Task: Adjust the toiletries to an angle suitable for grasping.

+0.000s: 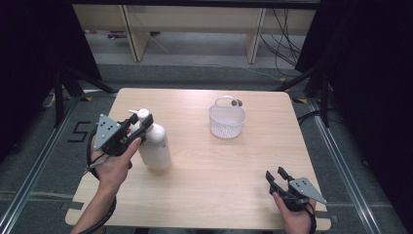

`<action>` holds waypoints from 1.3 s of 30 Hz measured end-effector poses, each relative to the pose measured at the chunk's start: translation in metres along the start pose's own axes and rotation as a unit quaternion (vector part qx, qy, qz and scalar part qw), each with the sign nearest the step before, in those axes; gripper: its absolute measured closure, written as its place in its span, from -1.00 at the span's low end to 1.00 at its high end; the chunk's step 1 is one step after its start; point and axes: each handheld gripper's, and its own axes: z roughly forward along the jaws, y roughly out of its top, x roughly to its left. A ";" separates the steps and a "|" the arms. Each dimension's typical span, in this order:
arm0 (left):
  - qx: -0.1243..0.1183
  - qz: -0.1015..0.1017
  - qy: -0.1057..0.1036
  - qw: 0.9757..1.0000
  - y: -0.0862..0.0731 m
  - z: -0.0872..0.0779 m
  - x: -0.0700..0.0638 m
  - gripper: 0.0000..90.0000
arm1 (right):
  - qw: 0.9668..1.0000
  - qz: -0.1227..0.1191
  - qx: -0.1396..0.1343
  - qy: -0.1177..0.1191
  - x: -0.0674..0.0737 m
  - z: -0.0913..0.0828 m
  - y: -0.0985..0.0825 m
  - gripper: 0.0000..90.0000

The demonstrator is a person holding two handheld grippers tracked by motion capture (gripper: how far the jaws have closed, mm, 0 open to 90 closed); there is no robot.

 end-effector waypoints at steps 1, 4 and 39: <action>0.000 0.001 -0.002 1.000 0.001 0.002 -0.001 0.32 | 1.000 -0.003 0.001 0.003 -0.001 0.000 0.000 0.09; -0.002 0.003 -0.004 1.000 0.002 0.004 -0.002 0.32 | 1.000 0.004 -0.002 0.018 -0.001 0.000 0.000 0.09; -0.013 0.009 -0.034 0.999 0.025 0.033 -0.016 0.32 | 1.000 -0.002 0.008 0.000 -0.002 -0.002 0.000 0.08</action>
